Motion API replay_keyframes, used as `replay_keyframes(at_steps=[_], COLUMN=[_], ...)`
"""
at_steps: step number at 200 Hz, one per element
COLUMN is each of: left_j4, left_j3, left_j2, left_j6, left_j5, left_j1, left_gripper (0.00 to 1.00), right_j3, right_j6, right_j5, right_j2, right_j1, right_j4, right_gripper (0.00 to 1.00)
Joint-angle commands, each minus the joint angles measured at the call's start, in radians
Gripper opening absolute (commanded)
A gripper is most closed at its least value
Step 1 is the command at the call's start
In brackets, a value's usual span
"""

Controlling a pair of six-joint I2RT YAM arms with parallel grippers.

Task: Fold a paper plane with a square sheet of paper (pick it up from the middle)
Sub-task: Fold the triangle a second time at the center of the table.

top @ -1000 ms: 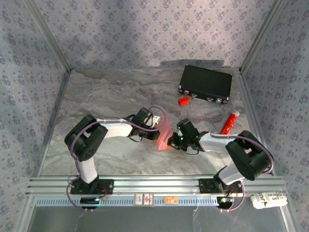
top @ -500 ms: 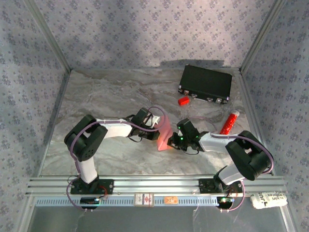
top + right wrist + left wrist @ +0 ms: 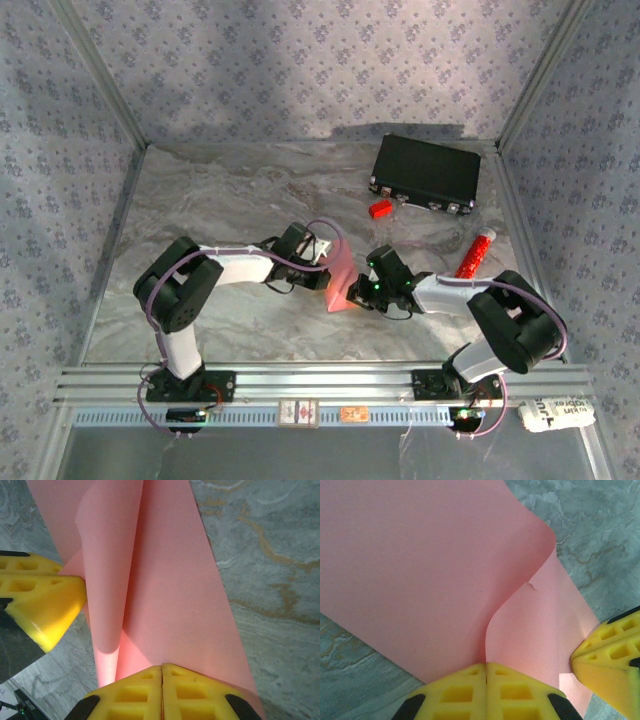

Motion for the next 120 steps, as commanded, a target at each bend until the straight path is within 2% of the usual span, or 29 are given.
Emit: replay_keyframes(at_steps=[1,28,78,120], left_j4=[-0.023,-0.022,-0.022,-0.025], left_j3=[0.009,0.009,0.012,0.009], left_j2=[0.026,0.028,0.029,0.03], left_j6=[-0.001,-0.001,-0.003,0.001], left_j5=[0.009,0.011,0.012,0.013], left_j1=[0.002,0.003,0.003,0.003], left_gripper=[0.0,0.0,0.0,0.0], right_j3=[0.001,0.013,0.022,0.05], right_j6=[0.004,0.035,0.093,0.093], right_j5=[-0.02,-0.052,-0.085,-0.082], right_j2=[-0.05,-0.056,0.042,0.088], right_j1=[-0.004,0.023,0.088,0.114], right_j4=[0.019,0.093,0.226,0.228], right_gripper=[0.07,0.05,0.04,0.04])
